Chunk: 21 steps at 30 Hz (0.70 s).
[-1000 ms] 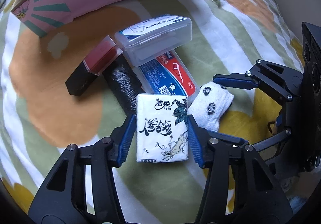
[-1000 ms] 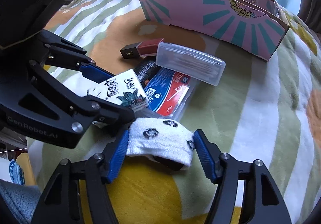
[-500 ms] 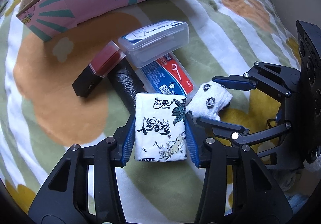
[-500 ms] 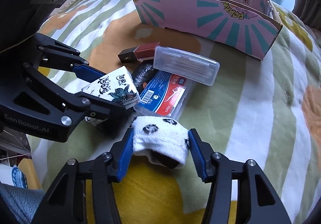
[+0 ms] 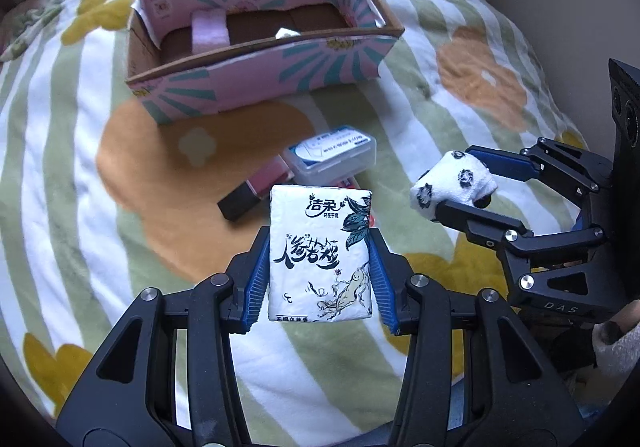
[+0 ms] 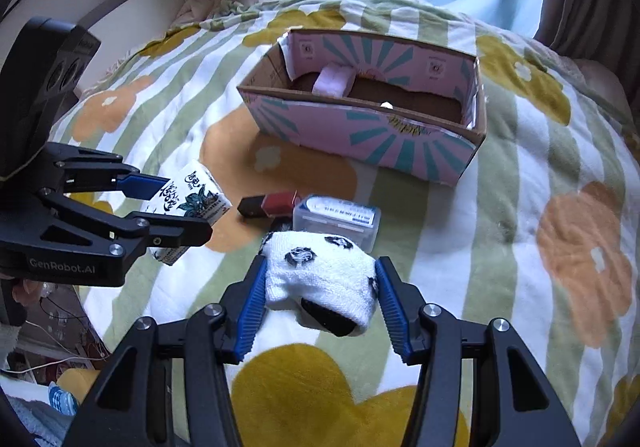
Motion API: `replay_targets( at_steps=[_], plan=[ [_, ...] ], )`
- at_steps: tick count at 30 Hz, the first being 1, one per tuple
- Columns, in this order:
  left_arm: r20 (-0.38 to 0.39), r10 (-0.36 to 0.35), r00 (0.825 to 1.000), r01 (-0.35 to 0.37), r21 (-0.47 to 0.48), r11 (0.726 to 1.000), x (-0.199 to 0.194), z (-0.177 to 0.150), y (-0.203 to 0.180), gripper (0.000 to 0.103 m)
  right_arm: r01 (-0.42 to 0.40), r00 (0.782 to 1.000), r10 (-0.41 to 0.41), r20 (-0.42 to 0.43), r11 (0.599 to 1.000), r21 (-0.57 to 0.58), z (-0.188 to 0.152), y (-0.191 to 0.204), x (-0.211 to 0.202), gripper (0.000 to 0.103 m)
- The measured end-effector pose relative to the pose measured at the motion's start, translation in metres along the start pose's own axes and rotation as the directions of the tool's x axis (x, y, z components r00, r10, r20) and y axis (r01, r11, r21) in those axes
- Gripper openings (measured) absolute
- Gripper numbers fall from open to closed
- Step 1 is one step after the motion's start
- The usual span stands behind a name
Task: Organize objects
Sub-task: 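Carry the tissue pack and panda sock with both tools into the box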
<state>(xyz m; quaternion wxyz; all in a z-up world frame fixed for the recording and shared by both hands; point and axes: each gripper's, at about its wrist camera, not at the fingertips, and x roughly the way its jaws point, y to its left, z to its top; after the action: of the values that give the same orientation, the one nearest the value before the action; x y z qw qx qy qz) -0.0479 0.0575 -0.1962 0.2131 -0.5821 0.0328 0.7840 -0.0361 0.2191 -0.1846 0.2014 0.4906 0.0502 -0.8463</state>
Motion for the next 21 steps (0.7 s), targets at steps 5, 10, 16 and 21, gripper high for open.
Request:
replay_targets(
  at_steps=[5, 10, 16, 21],
  plan=[
    [0.077, 0.051, 0.996, -0.048, -0.049, 0.998, -0.054, 0.011, 0.007, 0.042, 0.039, 0.998, -0.042, 0.038, 0.997, 0.072, 0.030, 0.004, -0.044, 0.049],
    [0.139, 0.105, 0.985, -0.088, -0.125, 0.988, -0.103, 0.018, 0.018, 0.042, 0.072, 0.994, -0.082, 0.066, 0.987, 0.142, 0.051, 0.011, -0.079, 0.049],
    [0.180, 0.186, 0.966, -0.144, -0.221, 0.965, -0.141, 0.017, 0.026, 0.042, 0.117, 0.988, -0.137, 0.072, 0.964, 0.239, 0.062, 0.013, -0.103, 0.049],
    [0.199, 0.233, 0.952, -0.180, -0.254, 0.950, -0.156, 0.006, 0.023, 0.042, 0.146, 0.982, -0.170, 0.081, 0.958, 0.246, 0.062, 0.018, -0.114, 0.049]
  ],
)
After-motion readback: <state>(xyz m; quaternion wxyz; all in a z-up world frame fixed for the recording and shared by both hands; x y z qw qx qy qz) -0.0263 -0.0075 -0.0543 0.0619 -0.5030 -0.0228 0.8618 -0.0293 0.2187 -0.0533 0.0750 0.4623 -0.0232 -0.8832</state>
